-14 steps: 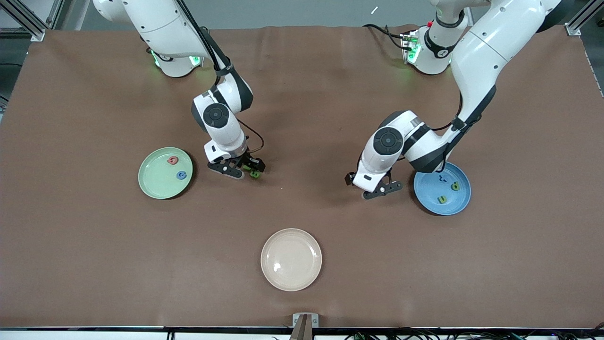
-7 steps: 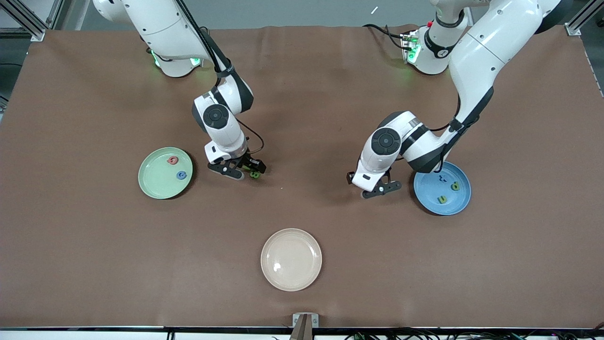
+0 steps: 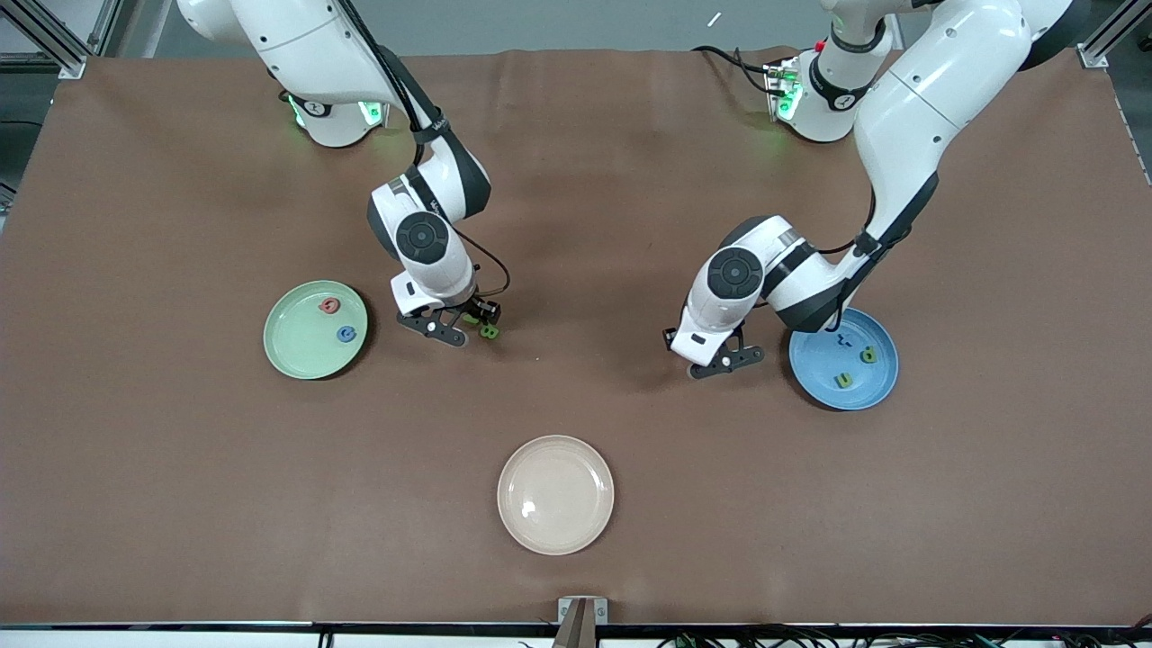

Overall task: Sort upper and lower case letters into plates
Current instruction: 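Reach the left gripper to the blue m while the right gripper approaches the Z, then grasp the m with the left gripper while the right gripper grasps the Z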

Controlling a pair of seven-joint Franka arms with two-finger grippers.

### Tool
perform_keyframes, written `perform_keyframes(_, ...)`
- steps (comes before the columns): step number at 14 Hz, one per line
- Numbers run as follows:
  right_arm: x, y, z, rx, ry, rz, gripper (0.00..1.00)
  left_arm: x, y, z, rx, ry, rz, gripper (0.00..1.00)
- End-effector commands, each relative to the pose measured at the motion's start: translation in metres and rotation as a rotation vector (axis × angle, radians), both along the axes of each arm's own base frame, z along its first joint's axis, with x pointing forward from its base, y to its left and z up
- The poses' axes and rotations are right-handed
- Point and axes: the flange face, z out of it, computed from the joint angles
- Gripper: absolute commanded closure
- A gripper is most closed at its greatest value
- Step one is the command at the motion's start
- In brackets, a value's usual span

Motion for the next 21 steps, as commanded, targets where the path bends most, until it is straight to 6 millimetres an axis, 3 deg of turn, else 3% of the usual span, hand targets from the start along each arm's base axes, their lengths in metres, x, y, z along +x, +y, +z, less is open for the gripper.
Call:
perform_keyframes(1, -0.004, -0.001, 0.000, -0.005, 0.018, -0.018, 0.24, 0.004, 0.004, -0.004, 0.000, -0.028, 0.002, 0.42)
perform_keyframes(9, -0.006, -0.001, -0.023, 0.013, -0.024, -0.010, 0.24, 0.006, 0.004, -0.007, -0.008, -0.046, -0.012, 0.76)
perform_keyframes(11, -0.009, -0.002, -0.027, 0.011, -0.025, -0.006, 0.24, 0.006, 0.005, -0.006, -0.006, -0.047, -0.009, 0.88)
perform_keyframes(13, -0.011, -0.004, -0.030, 0.025, -0.050, -0.006, 0.24, 0.010, 0.010, -0.002, -0.002, -0.052, -0.002, 0.92)
perform_keyframes(18, -0.003, -0.002, -0.017, 0.042, -0.070, -0.025, 0.24, 0.030, 0.040, 0.051, 0.055, -0.093, 0.019, 0.92)
perform_keyframes(21, 0.000, -0.002, -0.006, 0.038, -0.057, -0.017, 0.24, 0.047, 0.090, 0.081, 0.030, -0.057, -0.026, 0.92)
